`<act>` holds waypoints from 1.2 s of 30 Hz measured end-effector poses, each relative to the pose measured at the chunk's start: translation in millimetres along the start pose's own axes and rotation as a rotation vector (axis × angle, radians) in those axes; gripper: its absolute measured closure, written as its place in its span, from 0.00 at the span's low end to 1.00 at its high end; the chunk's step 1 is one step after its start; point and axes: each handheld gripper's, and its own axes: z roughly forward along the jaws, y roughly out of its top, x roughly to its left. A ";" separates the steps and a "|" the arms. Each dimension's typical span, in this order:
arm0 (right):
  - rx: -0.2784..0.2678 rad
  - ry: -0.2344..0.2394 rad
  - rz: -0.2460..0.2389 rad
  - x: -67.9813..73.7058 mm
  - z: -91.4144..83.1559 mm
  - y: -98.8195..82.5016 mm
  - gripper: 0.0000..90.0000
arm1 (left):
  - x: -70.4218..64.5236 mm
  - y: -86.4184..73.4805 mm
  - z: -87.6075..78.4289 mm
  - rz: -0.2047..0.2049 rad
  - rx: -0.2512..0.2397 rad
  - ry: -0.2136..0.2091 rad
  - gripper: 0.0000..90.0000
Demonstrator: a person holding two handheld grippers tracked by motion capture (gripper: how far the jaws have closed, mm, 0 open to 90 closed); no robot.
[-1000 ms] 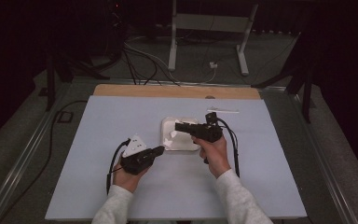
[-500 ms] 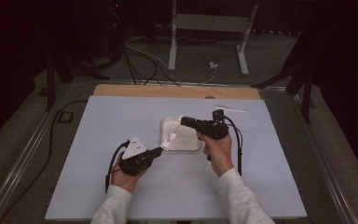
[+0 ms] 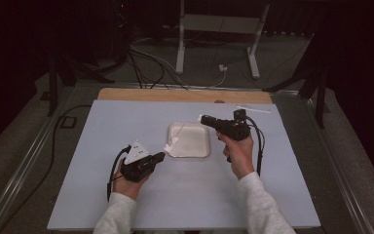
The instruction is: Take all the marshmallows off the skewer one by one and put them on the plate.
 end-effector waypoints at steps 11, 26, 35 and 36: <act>0.109 -0.095 -0.046 -5.4 27.7 -16.2 0.89 | 3.6 -0.6 -1.9 -0.020 -0.004 0.007 1.00; 0.237 -0.194 -0.043 -29.8 51.6 -40.9 0.89 | 4.9 -2.2 0.6 -0.032 0.004 0.005 1.00; 0.284 -0.240 -0.016 -38.4 62.9 -51.7 0.66 | 5.3 -2.8 1.0 -0.039 0.003 0.002 1.00; 0.295 -0.245 -0.021 -38.5 64.0 -52.2 0.59 | 5.3 -2.9 1.2 -0.039 0.004 0.003 1.00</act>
